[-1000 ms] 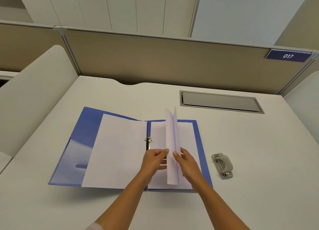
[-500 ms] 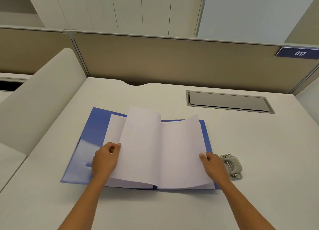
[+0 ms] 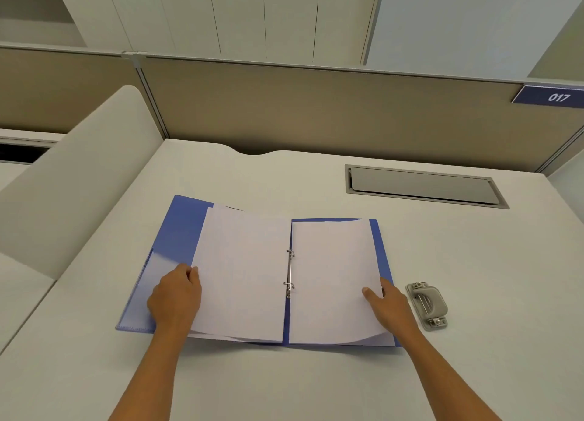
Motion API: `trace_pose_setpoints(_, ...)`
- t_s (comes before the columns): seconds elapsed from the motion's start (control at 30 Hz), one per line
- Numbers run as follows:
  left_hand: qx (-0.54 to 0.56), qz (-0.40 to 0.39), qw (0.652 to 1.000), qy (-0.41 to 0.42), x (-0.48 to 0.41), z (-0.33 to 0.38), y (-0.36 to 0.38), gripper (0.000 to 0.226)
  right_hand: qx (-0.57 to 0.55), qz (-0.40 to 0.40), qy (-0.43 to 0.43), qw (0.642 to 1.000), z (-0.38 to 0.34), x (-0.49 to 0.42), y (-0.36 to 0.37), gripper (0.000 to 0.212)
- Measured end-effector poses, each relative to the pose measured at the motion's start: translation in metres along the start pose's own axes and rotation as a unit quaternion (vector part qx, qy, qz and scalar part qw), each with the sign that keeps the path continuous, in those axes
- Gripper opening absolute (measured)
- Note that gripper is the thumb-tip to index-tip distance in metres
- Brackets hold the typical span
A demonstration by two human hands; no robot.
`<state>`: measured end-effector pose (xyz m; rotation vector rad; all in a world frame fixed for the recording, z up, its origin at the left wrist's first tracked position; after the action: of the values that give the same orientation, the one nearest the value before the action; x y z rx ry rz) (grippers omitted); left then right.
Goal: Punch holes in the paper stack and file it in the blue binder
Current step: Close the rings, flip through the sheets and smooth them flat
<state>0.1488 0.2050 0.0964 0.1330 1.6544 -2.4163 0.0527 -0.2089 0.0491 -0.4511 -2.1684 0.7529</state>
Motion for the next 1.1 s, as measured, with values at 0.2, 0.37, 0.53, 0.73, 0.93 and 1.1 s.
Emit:
trace_pose_setpoints(0.2,0.001,0.045,0.999,0.005,0.002,0.009,-0.005,0.031,-0.053,-0.026,-0.013,0.998,-0.008,0.004,0.005,0.063)
trace_pose_setpoints(0.37,0.236,-0.043,0.97,0.034,0.008,0.056,0.015,0.03,-0.215,-0.119,0.002,0.969,-0.035,0.026,0.015,0.067)
trace_pose_setpoints(0.53,0.446,-0.28,0.849,-0.048,0.034,0.125,0.036,0.045,-0.234,-0.175,-0.083,0.953,-0.07,0.053,0.047,0.074)
trace_pose_setpoints(0.73,0.482,-0.302,0.821,-0.057,0.036,0.151,0.043,0.04,-0.2,-0.219,-0.142,0.944,-0.085,0.083,0.089,0.071)
trace_pose_setpoints(0.93,0.338,-0.192,0.921,-0.019,0.021,0.116,0.039,0.059,-0.093,-0.128,-0.232,0.96,-0.083,0.082,0.086,0.054)
trace_pose_setpoints(1.1,0.308,-0.139,0.94,-0.039,0.011,0.075,0.029,0.062,0.052,0.049,-0.197,0.978,-0.053,0.047,0.058,0.076)
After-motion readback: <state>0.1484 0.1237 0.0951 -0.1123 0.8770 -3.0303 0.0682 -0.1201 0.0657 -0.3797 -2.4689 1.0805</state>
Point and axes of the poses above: each hand's wrist, its own x-axis away from the middle knuckle, its own y-axis out of the palm, z = x × y, the point moved 6 cm from there along -x, towards the middle knuckle, and after that the axes turned 12 degrees about y, right-handed, at the moved point
